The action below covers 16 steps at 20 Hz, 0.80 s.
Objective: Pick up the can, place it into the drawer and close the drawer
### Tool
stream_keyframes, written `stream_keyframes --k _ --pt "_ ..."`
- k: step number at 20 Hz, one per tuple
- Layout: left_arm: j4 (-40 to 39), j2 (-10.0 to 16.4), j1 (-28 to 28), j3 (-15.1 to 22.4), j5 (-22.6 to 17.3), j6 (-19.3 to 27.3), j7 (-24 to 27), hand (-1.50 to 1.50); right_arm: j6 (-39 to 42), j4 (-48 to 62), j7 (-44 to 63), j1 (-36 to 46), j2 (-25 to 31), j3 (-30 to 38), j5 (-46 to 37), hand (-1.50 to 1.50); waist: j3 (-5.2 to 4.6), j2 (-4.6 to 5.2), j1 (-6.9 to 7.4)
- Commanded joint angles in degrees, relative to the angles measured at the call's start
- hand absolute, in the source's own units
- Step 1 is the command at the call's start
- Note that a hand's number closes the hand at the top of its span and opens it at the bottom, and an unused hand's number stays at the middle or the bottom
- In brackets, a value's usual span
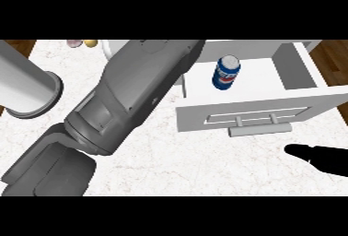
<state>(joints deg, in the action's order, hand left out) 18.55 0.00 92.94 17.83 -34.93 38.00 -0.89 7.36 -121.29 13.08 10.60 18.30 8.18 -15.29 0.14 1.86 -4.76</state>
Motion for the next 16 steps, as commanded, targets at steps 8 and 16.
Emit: stream_keyframes --k 8,16 --pt "-2.37 0.00 2.32 -0.58 0.24 -0.27 0.72 -1.50 -6.32 19.36 -7.60 8.40 0.38 -12.16 -22.71 -1.50 -0.05 -0.77 4.26" --pt "-2.22 1.01 0.78 -1.79 0.61 -3.85 1.32 -1.50 -14.12 38.80 -10.95 15.75 -2.46 -16.99 -35.36 -1.50 -0.10 -1.06 5.20"
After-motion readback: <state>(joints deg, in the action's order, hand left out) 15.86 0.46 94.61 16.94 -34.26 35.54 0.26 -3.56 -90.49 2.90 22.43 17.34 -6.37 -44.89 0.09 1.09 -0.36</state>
